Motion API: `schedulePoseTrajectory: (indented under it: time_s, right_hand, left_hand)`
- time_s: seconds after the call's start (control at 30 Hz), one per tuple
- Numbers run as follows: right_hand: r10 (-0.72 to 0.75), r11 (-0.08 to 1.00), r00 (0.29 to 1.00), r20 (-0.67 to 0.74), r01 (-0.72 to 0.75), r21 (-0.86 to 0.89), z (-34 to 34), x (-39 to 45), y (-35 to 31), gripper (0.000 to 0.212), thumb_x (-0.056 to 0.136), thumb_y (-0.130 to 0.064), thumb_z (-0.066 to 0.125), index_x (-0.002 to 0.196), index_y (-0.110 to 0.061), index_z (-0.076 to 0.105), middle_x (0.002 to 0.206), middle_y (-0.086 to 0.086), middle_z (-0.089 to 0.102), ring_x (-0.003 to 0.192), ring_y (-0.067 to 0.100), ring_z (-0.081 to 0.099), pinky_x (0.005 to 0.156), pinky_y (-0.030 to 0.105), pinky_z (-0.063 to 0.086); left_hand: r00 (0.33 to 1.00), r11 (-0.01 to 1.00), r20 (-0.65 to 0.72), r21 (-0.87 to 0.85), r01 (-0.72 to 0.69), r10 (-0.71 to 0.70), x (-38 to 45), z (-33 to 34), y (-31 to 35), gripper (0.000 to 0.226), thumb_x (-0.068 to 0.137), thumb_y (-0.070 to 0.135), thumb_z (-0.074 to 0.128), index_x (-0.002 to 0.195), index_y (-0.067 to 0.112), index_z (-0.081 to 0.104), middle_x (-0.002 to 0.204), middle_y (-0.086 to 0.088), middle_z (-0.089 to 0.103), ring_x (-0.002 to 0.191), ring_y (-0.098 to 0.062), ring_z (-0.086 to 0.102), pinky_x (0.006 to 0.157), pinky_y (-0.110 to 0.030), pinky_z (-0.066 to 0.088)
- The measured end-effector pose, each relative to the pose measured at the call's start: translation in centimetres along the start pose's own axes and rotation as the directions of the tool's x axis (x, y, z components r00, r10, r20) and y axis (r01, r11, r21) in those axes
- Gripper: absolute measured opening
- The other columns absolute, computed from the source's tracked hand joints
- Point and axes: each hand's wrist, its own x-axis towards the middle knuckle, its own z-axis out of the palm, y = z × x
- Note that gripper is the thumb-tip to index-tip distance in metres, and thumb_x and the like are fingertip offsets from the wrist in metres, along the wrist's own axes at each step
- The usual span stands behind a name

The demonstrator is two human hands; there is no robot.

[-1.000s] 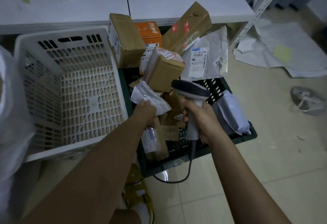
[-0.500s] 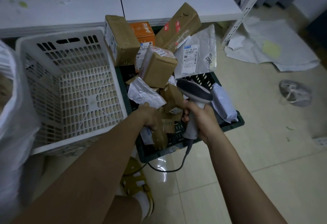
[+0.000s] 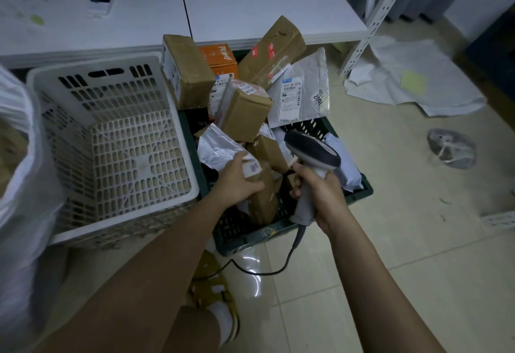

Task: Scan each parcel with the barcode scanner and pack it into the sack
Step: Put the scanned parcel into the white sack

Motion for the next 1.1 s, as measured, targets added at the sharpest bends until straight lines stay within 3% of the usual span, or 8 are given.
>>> schedulePoseTrajectory:
  time_s: [0.23, 0.33, 0.43, 0.57, 0.77, 0.83, 0.93, 1.1]
  right_hand:
    - [0.031, 0.997, 0.983, -0.183, -0.018, 0.076, 1.8, -1.3, 1.5, 0.007, 0.089, -0.016, 0.068, 0.093, -0.012, 0.064, 0.073, 0.004, 0.064, 0.057, 0.015, 0.054, 0.056, 0.028, 0.046]
    - [0.017, 1.0, 0.97, -0.242, -0.022, -0.018, 3.1, -1.7, 2.8, 0.047, 0.077, -0.032, 0.078, 0.115, -0.009, 0.062, 0.098, 0.006, 0.069, 0.08, 0.021, 0.064, 0.071, 0.034, 0.053]
    - [0.064, 0.993, 0.981, -0.181, -0.081, -0.091, 5.2, -2.6, 4.8, 0.055, 0.071, -0.034, 0.084, 0.116, -0.013, 0.06, 0.102, 0.005, 0.069, 0.089, 0.021, 0.066, 0.083, 0.038, 0.055]
    - [0.013, 0.984, 0.992, -0.125, -0.035, -0.173, 5.4, -1.3, 9.7, 0.102, 0.048, -0.049, 0.087, 0.137, -0.023, 0.046, 0.12, 0.002, 0.066, 0.107, 0.024, 0.064, 0.094, 0.05, 0.053]
    - [0.027, 0.985, 0.994, -0.104, -0.044, -0.167, 6.4, -3.5, 8.2, 0.106, 0.049, -0.046, 0.085, 0.14, -0.013, 0.044, 0.122, 0.008, 0.065, 0.11, 0.024, 0.064, 0.095, 0.048, 0.053]
    - [0.027, 0.98, 0.994, -0.105, -0.048, -0.196, 7.1, -5.0, 6.4, 0.081, 0.064, -0.033, 0.086, 0.132, -0.008, 0.051, 0.117, 0.011, 0.066, 0.107, 0.026, 0.064, 0.093, 0.048, 0.054]
    - [-0.05, 0.982, 0.973, -0.225, 0.006, -0.191, 7.4, -6.0, 3.9, 0.042, 0.082, -0.015, 0.076, 0.119, -0.003, 0.058, 0.112, 0.012, 0.067, 0.101, 0.026, 0.064, 0.088, 0.039, 0.053]
    - [-0.115, 0.98, 0.964, -0.24, 0.07, -0.188, 7.4, -5.7, 2.1, 0.047, 0.084, -0.017, 0.075, 0.125, -0.004, 0.055, 0.118, 0.008, 0.064, 0.101, 0.015, 0.057, 0.084, 0.024, 0.042]
  left_hand:
    - [0.994, 0.994, -0.053, -0.047, -0.1, 0.098, -5.9, -5.5, 3.0, 0.101, 0.072, 0.018, 0.079, 0.147, 0.038, 0.014, 0.144, -0.002, 0.021, 0.123, -0.024, 0.042, 0.093, -0.041, 0.048]
    - [0.996, 0.997, -0.044, -0.011, -0.072, 0.072, -9.2, -7.0, 2.1, 0.113, 0.071, 0.017, 0.082, 0.15, 0.036, 0.003, 0.144, 0.003, 0.017, 0.125, -0.014, 0.037, 0.093, -0.031, 0.043]
    - [0.999, 0.981, 0.049, 0.19, -0.031, 0.022, -11.9, -7.1, 0.4, 0.12, 0.072, 0.02, 0.084, 0.153, 0.027, -0.004, 0.138, 0.007, 0.011, 0.123, -0.007, 0.026, 0.099, -0.024, 0.031]
    - [1.0, 0.983, 0.014, 0.182, 0.012, -0.014, -13.6, -7.0, -1.3, 0.105, 0.07, 0.017, 0.085, 0.148, 0.027, 0.017, 0.133, -0.001, 0.02, 0.128, -0.02, 0.034, 0.103, -0.027, 0.035]
    - [0.939, 0.885, 0.105, -0.316, 0.342, -0.326, -15.0, -6.3, -0.5, 0.084, 0.065, 0.066, 0.072, 0.128, 0.036, 0.026, 0.12, 0.0, 0.054, 0.1, -0.017, 0.061, 0.068, -0.032, 0.056]
    - [0.936, 0.889, 0.017, -0.307, 0.339, -0.351, -14.6, -6.1, -0.6, 0.065, 0.079, 0.054, 0.069, 0.125, 0.029, 0.03, 0.12, -0.002, 0.053, 0.099, -0.02, 0.062, 0.073, -0.038, 0.059]
    - [0.982, 0.969, -0.12, -0.217, 0.12, -0.148, -14.4, -6.8, -1.3, 0.07, 0.083, 0.021, 0.074, 0.132, 0.026, 0.024, 0.128, -0.004, 0.045, 0.104, -0.021, 0.058, 0.082, -0.038, 0.055]
    - [0.986, 0.981, -0.029, 0.11, -0.162, 0.166, -14.8, -8.6, -2.8, 0.107, 0.071, 0.008, 0.083, 0.15, 0.024, 0.012, 0.139, 0.001, 0.034, 0.127, -0.012, 0.038, 0.099, -0.022, 0.035]
